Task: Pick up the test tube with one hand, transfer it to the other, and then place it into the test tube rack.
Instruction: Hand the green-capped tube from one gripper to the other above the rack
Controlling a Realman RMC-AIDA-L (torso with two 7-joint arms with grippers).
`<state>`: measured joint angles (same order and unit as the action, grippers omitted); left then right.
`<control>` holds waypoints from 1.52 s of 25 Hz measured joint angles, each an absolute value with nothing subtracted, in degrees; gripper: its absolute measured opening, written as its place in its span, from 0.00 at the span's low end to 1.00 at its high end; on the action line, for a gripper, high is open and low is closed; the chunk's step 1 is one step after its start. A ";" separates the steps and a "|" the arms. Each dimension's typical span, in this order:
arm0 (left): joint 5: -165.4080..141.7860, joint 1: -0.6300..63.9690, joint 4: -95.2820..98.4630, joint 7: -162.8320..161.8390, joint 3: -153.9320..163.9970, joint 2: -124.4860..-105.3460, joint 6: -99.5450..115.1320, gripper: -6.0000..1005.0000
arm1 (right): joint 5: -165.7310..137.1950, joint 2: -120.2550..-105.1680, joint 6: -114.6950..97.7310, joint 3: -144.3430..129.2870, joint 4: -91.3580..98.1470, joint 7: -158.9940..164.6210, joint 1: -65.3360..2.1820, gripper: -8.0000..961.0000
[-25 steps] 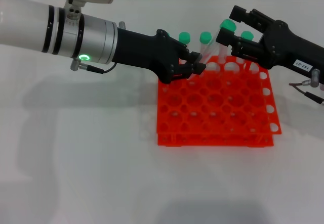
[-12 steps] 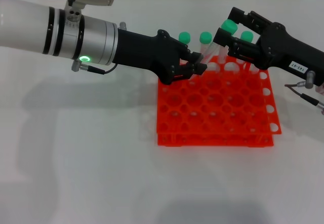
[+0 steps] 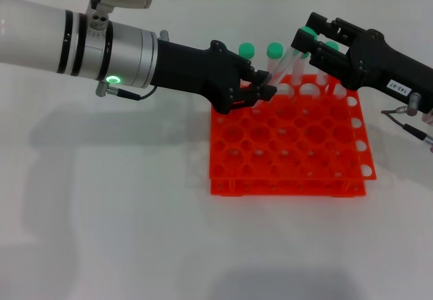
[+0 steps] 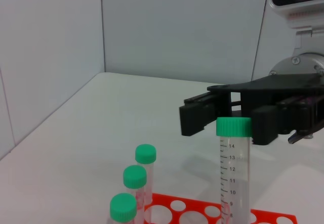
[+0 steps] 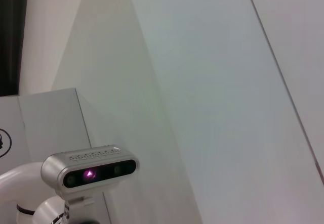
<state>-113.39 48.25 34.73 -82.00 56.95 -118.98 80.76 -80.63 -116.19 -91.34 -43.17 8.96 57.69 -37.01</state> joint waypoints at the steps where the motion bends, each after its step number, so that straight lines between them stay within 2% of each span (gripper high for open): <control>1: -113.39 48.25 34.75 -81.99 56.94 -118.98 80.76 0.20 | -80.62 -116.19 -91.34 -43.16 8.96 57.69 -37.00 0.76; 5: -112.91 48.20 34.76 -81.77 56.91 -119.06 80.75 0.21 | -80.60 -116.19 -91.30 -43.15 8.96 57.66 -37.00 0.68; 7: -112.70 48.16 34.75 -81.71 56.95 -119.10 80.73 0.21 | -80.59 -116.19 -91.27 -43.16 8.96 57.64 -37.00 0.43; 18: -112.67 48.12 34.63 -81.50 56.95 -119.09 80.66 0.21 | -80.60 -116.19 -91.35 -43.27 8.92 56.15 -36.90 0.28; 34: -112.96 47.83 39.82 -94.27 61.25 -119.12 78.24 0.21 | -80.54 -116.12 -91.30 -43.17 9.19 56.15 -37.17 0.29; 37: -113.38 46.09 45.68 -99.53 63.86 -119.11 79.36 0.42 | -80.55 -115.98 -91.44 -43.26 9.52 56.16 -36.94 0.29; 38: -113.38 46.09 45.68 -99.53 63.86 -119.11 79.36 0.46 | -80.55 -115.88 -91.46 -43.33 9.55 56.18 -36.87 0.29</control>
